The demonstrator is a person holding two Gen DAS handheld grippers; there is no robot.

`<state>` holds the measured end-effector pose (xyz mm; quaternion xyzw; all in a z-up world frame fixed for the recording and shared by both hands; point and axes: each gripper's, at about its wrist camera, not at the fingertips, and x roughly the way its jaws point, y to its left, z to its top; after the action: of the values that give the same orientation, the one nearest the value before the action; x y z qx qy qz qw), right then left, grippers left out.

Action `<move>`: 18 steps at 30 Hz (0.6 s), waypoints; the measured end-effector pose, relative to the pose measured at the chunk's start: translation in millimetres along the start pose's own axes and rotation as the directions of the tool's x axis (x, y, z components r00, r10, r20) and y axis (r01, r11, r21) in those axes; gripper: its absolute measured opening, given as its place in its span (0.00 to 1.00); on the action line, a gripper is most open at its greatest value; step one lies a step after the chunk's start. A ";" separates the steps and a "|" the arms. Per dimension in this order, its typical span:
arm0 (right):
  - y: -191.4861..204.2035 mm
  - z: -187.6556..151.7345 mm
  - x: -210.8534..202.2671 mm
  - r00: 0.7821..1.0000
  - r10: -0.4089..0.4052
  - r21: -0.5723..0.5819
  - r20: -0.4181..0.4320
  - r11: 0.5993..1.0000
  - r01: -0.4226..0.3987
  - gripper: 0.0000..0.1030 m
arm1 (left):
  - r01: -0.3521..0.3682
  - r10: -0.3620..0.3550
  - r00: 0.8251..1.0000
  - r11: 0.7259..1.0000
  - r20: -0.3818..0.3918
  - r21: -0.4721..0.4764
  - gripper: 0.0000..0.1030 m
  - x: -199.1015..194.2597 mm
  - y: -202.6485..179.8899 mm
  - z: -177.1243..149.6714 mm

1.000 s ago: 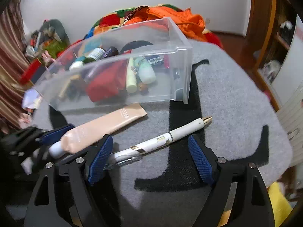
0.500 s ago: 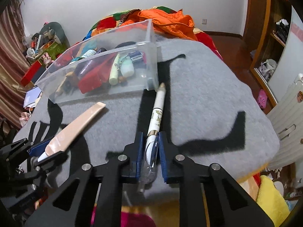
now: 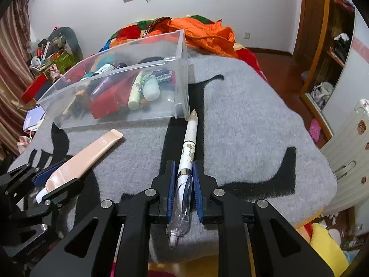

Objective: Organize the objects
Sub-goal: 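Lift the beige tube into the box with the left gripper while the right lowers the pen in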

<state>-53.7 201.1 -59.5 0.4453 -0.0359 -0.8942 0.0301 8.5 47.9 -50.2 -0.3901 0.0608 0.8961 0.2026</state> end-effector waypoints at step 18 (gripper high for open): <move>-6.2 16.3 -68.2 0.979 0.059 0.041 0.193 0.997 -0.068 0.10 | -0.039 0.045 0.995 0.997 0.090 -0.073 0.03 -44.5 -1.4 13.8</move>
<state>-25.8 213.8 3.8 0.3563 -0.0741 -0.9304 0.0447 27.1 38.8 -8.4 -0.3544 0.0278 0.9187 0.1723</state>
